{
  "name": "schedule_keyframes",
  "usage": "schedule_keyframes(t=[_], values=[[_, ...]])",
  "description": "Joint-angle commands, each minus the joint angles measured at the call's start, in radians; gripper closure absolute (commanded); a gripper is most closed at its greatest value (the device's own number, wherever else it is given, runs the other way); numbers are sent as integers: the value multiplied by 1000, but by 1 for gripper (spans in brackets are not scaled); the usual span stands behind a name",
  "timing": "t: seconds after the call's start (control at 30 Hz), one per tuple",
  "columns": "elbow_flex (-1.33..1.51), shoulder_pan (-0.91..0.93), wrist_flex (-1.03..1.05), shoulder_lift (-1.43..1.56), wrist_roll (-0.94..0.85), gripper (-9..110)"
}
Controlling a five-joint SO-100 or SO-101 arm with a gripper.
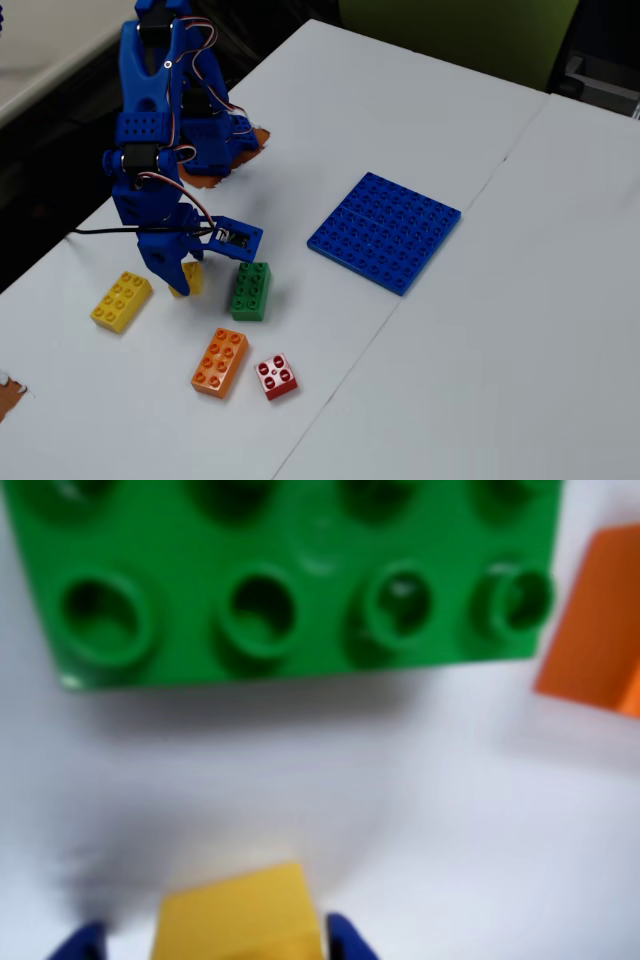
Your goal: Pick up the 2x2 yellow block and go up the 8x8 blue block.
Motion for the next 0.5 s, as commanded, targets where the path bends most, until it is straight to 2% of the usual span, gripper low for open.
schedule_keyframes(t=[0.0,0.3,0.47], values=[[2,14,-25,2,-627,78],[3,34,-20,-9,-597,90],[3,32,34,43,-462,97]])
